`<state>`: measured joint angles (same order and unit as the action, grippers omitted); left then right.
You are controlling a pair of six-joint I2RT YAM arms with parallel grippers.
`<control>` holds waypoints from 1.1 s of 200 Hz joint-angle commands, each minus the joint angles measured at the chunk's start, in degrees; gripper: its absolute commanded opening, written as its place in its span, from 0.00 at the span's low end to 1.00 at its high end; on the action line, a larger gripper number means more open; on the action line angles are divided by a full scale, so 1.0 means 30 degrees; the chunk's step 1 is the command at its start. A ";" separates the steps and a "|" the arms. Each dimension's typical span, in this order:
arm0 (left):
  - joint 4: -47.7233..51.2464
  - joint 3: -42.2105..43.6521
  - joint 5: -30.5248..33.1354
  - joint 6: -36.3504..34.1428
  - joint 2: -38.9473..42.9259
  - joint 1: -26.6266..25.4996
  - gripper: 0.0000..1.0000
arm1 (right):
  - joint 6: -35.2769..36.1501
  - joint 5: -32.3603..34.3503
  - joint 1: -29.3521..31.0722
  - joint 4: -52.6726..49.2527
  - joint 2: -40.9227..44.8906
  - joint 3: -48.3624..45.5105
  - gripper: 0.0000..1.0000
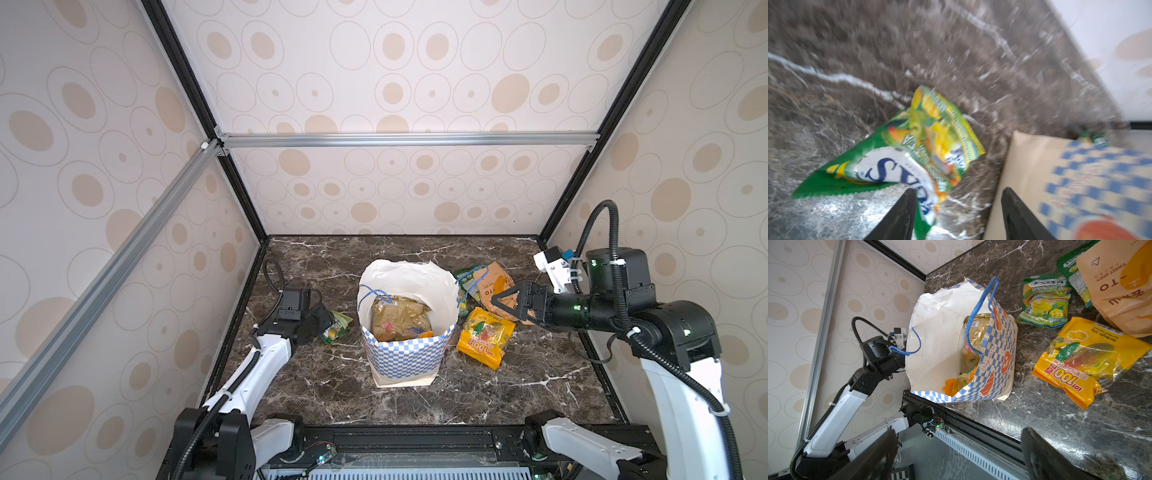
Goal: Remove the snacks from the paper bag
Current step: 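Lower the green Fox's bag onto the table beside the paper bag and release, then move the left gripper back over the paper bag and lower it inside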
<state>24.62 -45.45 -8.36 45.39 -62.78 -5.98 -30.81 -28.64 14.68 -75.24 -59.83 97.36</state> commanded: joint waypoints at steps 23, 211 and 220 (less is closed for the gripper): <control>0.3634 -0.6287 0.0962 -0.0566 0.0584 -0.0321 0.73 | -0.0053 -0.0350 0.0113 0.0168 -0.0434 0.0591 0.96; 1.1936 -2.6063 0.2666 -0.1623 -1.1496 -1.5697 0.85 | -0.0234 -0.0618 0.1152 0.0975 -0.0651 -0.0695 0.96; 1.2331 -2.5214 0.3224 -0.1645 -1.1432 -1.5892 0.85 | -0.0201 -0.0649 0.1152 0.0946 -0.0622 -0.0692 0.96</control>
<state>54.33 -123.46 -1.85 42.44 -97.12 -51.77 -31.07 -30.00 17.67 -72.75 -62.76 95.66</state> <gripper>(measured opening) 0.850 0.956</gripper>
